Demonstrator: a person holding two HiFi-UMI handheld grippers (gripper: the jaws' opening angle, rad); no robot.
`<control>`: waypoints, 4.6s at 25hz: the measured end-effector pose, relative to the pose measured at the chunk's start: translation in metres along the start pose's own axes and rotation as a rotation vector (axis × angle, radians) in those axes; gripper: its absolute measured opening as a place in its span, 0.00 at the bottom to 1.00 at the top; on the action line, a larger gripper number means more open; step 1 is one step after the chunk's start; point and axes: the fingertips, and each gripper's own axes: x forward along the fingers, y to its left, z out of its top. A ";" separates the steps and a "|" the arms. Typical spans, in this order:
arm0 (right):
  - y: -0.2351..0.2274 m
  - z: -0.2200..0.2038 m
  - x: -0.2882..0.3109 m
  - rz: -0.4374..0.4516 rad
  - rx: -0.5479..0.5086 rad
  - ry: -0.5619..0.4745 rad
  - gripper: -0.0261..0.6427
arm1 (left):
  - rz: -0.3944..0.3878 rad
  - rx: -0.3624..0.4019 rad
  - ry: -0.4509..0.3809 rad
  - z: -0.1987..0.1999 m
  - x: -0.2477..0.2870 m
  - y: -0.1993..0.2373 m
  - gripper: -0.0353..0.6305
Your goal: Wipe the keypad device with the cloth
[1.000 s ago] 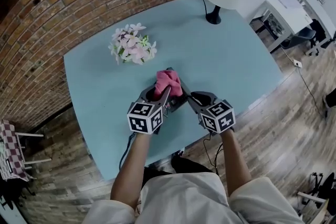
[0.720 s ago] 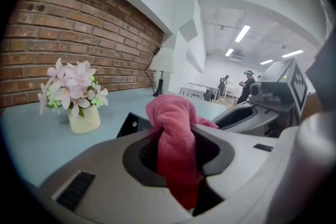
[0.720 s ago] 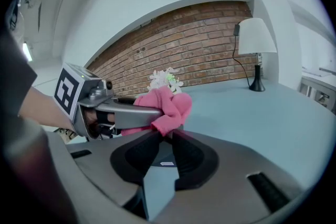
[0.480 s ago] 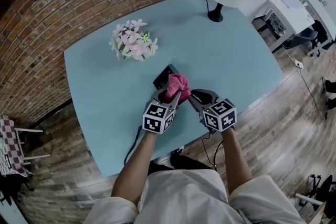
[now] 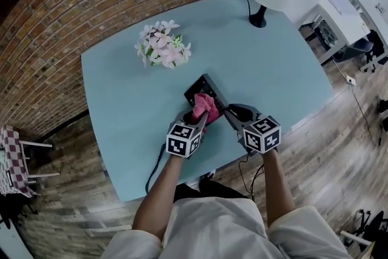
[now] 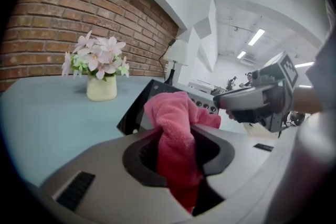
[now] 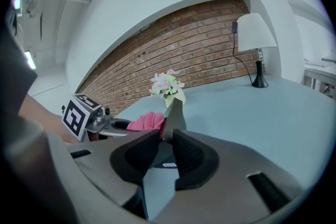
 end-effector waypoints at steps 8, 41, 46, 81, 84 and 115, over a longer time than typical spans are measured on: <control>0.000 0.002 0.003 0.002 -0.018 -0.010 0.20 | 0.027 -0.043 0.043 -0.029 -0.009 0.015 0.27; 0.006 -0.033 -0.035 -0.125 -0.034 0.029 0.20 | -0.124 0.064 -0.007 0.022 0.002 -0.039 0.28; 0.011 -0.030 -0.029 -0.121 -0.038 0.030 0.20 | -0.127 0.027 0.023 0.009 0.000 -0.031 0.28; 0.005 0.005 -0.004 -0.137 -0.066 -0.040 0.20 | 0.039 -0.052 0.210 -0.061 -0.050 0.034 0.28; 0.007 0.006 -0.012 -0.196 -0.030 -0.056 0.20 | 0.059 -0.068 0.195 -0.060 -0.068 0.048 0.28; 0.279 0.047 -0.158 -0.607 0.001 -0.309 0.06 | -0.129 0.280 -0.197 0.040 -0.330 0.018 0.28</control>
